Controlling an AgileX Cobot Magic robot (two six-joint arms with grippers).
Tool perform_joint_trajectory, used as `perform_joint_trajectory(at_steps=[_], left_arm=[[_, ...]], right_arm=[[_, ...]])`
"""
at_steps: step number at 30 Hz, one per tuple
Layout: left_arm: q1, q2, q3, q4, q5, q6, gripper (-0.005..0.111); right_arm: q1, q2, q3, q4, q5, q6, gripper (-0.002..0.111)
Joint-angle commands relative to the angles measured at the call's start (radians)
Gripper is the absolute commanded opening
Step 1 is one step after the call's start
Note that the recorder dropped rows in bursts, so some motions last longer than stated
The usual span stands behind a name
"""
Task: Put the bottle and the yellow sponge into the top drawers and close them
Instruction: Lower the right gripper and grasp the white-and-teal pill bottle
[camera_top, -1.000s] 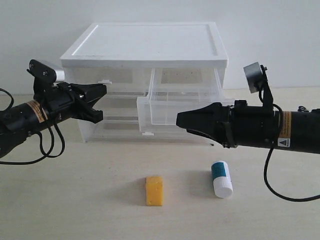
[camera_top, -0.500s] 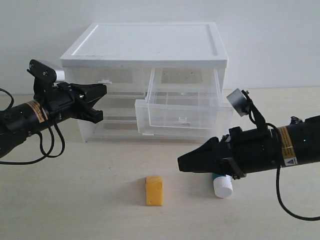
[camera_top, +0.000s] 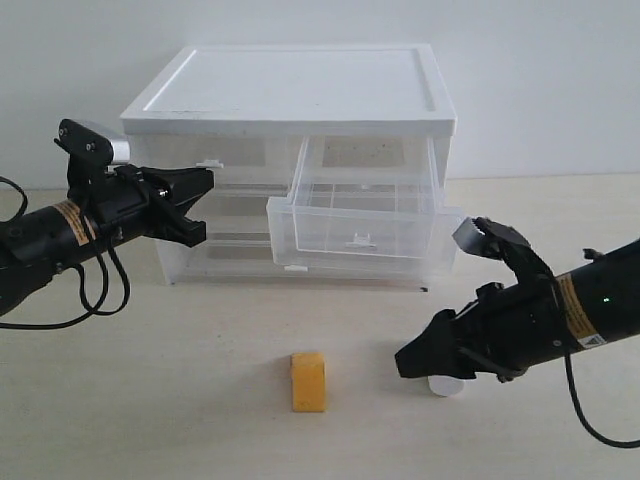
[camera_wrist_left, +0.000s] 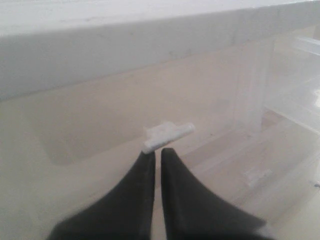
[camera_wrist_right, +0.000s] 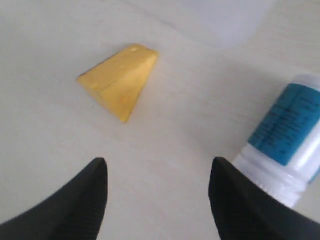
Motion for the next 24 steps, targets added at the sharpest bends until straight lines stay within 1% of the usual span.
perform_joint_trajectory(at_steps=[1, 4, 8, 11, 16, 20, 22, 24], left_arm=[[-0.005, 0.002, -0.006, -0.003, -0.004, -0.007, 0.004], [-0.005, 0.002, -0.006, -0.003, 0.003, -0.007, 0.004], [-0.005, 0.002, -0.006, -0.005, 0.006, -0.007, 0.004], [-0.005, 0.002, -0.006, -0.01, 0.006, -0.007, 0.004], [-0.005, 0.002, -0.006, -0.01, 0.01, -0.007, 0.004], [-0.005, 0.002, -0.006, -0.008, 0.009, -0.007, 0.004], [-0.005, 0.002, -0.006, -0.008, 0.009, -0.007, 0.004], [-0.005, 0.002, -0.006, -0.008, 0.009, -0.007, 0.004]], right_arm=[[0.0, -0.026, 0.013, -0.011, 0.033, 0.005, 0.054], [0.0, -0.049, 0.014, -0.011, 0.099, 0.005, 0.054], [0.0, -0.083, 0.028, -0.011, 0.268, 0.024, 0.054], [0.002, -0.079, 0.038, -0.011, 0.315, 0.024, 0.054], [0.007, -0.056, 0.048, -0.011, 0.306, 0.01, 0.054], [0.028, -0.056, 0.046, 0.058, 0.313, -0.037, 0.054], [0.048, -0.053, 0.046, 0.069, 0.357, -0.05, 0.054], [0.075, -0.043, 0.046, 0.083, 0.447, -0.048, 0.054]])
